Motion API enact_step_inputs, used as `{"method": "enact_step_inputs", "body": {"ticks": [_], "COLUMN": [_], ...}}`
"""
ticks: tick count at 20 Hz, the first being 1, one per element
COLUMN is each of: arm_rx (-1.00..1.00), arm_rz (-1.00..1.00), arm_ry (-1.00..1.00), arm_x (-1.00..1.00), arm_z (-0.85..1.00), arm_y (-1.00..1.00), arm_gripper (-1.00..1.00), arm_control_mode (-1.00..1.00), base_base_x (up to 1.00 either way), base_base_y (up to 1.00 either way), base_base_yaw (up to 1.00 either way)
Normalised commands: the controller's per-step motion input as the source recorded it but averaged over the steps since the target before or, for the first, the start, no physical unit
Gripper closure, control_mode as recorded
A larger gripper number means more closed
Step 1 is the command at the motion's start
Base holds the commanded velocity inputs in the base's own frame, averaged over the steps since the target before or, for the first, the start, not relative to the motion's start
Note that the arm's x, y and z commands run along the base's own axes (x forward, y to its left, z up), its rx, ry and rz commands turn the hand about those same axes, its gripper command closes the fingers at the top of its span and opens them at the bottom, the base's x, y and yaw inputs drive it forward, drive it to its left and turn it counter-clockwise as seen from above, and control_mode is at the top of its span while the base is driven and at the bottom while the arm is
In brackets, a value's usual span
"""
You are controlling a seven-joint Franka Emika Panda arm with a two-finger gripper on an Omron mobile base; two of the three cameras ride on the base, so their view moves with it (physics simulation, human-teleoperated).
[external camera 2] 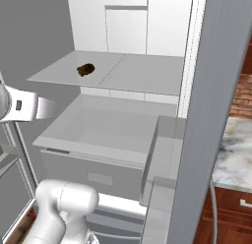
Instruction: Gather the broccoli and sweet potato from the fridge and place them on a tray on the dining counter. Then gather the chicken drumstick and fish from the fridge and place them on the other tray.
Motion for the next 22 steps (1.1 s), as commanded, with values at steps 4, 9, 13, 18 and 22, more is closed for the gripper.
{"method": "enact_step_inputs", "body": {"ticks": [4, 9, 13, 18, 22], "arm_rx": [0.0, 0.0, 0.0, 0.0, 0.0], "arm_rz": [0.09, 0.09, 0.0, 0.0, 0.0], "arm_ry": [0.0, 0.0, -0.01, 0.0, -0.04], "arm_x": [0.0, 0.44, 0.87, 0.89, 0.67], "arm_z": [0.02, -0.03, 0.0, 0.0, 0.0], "arm_y": [-0.02, 0.0, 0.06, 0.23, 0.26], "arm_gripper": [-1.0, -1.0, -1.0, -1.0, -1.0], "arm_control_mode": [-1.0, -1.0, -1.0, -1.0, -1.0], "base_base_x": [0.0, 0.0, 0.0, 0.0, 0.0], "base_base_y": [0.0, 0.0, 0.0, 0.0, 0.0], "base_base_yaw": [0.0, 0.0, 0.0, 0.0, 0.0]}}
